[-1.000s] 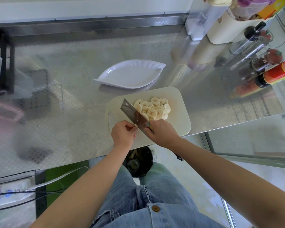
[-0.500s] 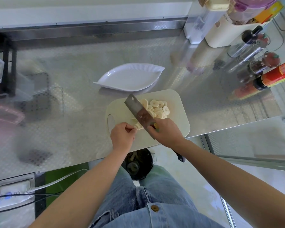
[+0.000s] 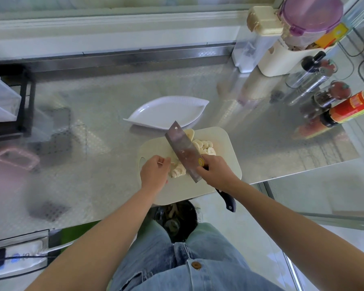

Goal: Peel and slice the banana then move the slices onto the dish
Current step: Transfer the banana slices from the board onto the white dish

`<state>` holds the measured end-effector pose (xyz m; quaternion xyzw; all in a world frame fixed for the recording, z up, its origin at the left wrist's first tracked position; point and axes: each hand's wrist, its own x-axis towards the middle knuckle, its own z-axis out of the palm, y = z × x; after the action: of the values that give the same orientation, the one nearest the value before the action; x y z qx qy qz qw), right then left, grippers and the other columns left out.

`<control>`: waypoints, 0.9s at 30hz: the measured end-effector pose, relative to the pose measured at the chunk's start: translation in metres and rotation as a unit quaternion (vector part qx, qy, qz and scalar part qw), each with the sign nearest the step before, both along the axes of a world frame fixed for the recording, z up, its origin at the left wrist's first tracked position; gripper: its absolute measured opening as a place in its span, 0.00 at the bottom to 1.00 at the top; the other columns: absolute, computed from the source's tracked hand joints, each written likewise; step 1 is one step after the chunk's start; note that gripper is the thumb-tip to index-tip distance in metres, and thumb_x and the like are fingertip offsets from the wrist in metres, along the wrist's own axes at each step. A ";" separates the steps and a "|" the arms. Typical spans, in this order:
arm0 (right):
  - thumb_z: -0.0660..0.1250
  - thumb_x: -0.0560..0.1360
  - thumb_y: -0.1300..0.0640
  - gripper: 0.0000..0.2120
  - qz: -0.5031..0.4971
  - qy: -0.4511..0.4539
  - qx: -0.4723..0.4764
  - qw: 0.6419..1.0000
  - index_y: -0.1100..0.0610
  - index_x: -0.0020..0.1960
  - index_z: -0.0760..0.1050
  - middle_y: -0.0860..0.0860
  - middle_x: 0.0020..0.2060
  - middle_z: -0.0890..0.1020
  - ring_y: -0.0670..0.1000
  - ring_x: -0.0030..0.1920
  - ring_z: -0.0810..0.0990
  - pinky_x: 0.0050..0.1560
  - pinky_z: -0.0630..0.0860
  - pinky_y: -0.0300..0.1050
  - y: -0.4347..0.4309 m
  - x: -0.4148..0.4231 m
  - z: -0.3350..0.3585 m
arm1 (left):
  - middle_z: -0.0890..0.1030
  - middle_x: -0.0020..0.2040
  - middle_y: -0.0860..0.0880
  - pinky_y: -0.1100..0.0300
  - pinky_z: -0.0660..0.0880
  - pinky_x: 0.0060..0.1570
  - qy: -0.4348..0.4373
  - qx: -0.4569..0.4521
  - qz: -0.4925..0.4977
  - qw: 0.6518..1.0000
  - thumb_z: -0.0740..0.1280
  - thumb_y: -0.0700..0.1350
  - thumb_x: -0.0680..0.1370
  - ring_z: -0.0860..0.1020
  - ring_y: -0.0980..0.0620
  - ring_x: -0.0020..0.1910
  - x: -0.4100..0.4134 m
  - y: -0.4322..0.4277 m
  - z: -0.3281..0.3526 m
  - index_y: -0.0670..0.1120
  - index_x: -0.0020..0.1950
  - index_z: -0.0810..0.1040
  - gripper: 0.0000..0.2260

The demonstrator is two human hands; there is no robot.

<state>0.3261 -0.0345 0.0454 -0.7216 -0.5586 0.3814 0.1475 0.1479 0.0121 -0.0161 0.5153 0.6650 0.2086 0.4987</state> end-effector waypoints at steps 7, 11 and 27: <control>0.61 0.71 0.60 0.10 -0.020 0.038 -0.009 0.999 0.61 0.34 0.63 0.53 0.26 0.65 0.53 0.26 0.67 0.28 0.71 0.51 0.019 0.017 0.015 | 0.80 0.46 0.44 0.51 0.76 0.48 0.061 0.078 0.020 0.995 0.64 0.45 0.77 0.79 0.43 0.45 0.006 0.053 0.015 0.46 0.53 0.76 0.07; 0.60 0.71 0.58 0.09 -0.011 0.022 0.003 1.000 0.63 0.36 0.67 0.52 0.26 0.66 0.53 0.27 0.67 0.30 0.73 0.53 0.032 0.024 0.018 | 0.80 0.51 0.42 0.52 0.74 0.50 0.121 0.050 -0.024 0.991 0.60 0.47 0.80 0.78 0.42 0.48 0.005 0.087 0.016 0.51 0.67 0.69 0.16; 0.62 0.70 0.61 0.15 0.013 -0.023 0.010 1.000 0.54 0.29 0.59 0.48 0.23 0.63 0.50 0.27 0.60 0.30 0.58 0.46 0.077 0.013 0.021 | 0.82 0.47 0.44 0.48 0.77 0.50 0.104 0.009 0.049 0.993 0.62 0.45 0.77 0.82 0.41 0.45 0.003 0.108 -0.003 0.47 0.46 0.74 0.03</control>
<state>0.3394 0.0427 0.0664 -0.7211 -0.5751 0.3615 0.1366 0.1514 0.1199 -0.0190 0.5054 0.7358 0.1837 0.4115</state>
